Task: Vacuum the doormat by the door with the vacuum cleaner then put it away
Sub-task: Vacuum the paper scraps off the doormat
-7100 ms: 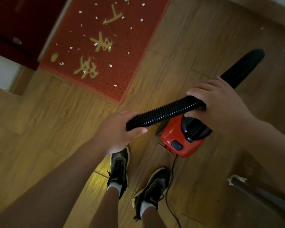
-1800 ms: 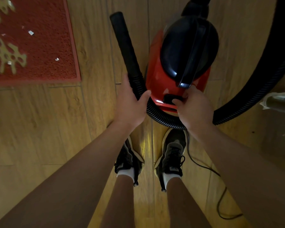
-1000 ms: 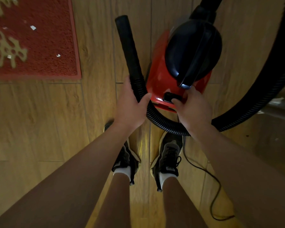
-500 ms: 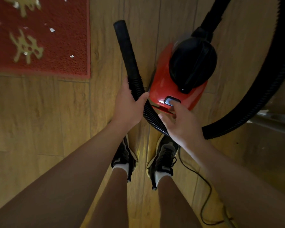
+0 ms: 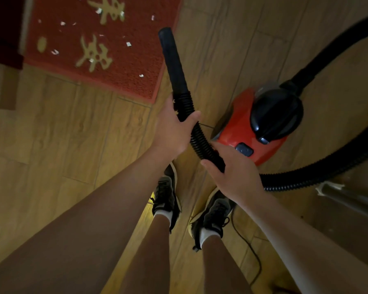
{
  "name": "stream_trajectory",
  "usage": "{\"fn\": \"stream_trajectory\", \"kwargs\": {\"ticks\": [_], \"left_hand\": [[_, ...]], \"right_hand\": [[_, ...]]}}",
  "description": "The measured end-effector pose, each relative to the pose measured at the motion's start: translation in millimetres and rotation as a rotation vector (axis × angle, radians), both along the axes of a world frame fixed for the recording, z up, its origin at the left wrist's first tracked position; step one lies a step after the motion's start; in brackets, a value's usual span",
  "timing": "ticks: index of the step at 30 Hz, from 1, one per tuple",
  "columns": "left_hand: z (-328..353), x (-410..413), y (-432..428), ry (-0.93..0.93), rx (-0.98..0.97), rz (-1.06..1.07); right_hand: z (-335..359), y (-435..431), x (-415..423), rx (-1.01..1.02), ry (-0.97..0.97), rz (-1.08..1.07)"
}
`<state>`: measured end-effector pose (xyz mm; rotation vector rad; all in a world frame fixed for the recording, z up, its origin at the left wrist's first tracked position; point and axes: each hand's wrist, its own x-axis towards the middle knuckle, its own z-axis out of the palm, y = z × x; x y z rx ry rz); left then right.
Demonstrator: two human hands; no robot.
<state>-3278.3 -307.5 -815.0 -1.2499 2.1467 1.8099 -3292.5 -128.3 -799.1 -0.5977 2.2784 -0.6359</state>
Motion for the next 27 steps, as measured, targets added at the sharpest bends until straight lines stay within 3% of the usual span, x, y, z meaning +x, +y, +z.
{"fn": "stream_trajectory", "kwargs": {"ticks": [10,27], "left_hand": [[18,19,-63,0.002,0.009,0.127],[50,25,-166,-0.016,0.095,0.260]], "right_hand": [[27,-63,-1,0.012,0.046,0.140],[68,-190,-14,-0.028,0.045,0.111]]}}
